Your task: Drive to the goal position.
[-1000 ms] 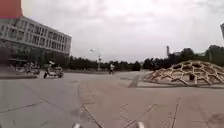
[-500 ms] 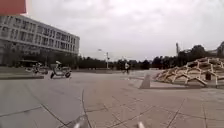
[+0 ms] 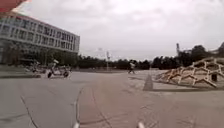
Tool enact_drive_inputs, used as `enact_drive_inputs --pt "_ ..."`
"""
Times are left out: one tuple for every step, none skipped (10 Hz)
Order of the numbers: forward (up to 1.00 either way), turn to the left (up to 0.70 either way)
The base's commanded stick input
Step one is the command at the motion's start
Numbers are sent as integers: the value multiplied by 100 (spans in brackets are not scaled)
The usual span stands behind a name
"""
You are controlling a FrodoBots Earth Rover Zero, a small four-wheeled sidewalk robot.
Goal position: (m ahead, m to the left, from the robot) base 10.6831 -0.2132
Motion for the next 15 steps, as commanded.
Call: enact_drive_inputs --pt "85 0" --pt "85 0" --pt "85 0" --pt "85 0" --pt "85 0" --pt "85 0" --pt "85 0" --pt "85 0" --pt "85 0" --pt "85 0" --pt "85 0" --pt "85 0" --pt "85 0" --pt "85 0" --pt "85 0"
